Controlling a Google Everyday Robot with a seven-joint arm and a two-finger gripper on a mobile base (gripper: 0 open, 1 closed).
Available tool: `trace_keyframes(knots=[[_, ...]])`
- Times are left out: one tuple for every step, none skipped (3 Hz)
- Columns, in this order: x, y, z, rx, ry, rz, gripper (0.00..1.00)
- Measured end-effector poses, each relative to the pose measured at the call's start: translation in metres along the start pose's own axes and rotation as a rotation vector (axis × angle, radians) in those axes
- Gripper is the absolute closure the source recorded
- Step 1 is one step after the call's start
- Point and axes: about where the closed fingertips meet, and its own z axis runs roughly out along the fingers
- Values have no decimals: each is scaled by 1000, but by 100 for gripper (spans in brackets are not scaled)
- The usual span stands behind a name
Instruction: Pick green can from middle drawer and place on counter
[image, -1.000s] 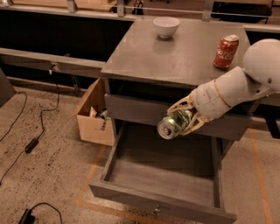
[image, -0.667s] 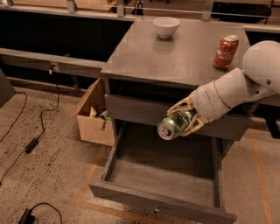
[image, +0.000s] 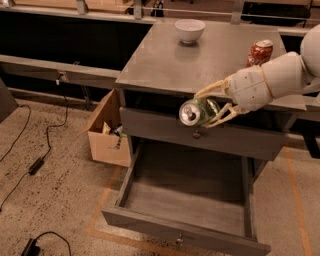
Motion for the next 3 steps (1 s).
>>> trace_keyframes(knots=[[-10,-37,-21,157,-86,179,100],[-38,-58,-51,387,-136,366,100],[-24,-54,-49,405,-105,375,100]])
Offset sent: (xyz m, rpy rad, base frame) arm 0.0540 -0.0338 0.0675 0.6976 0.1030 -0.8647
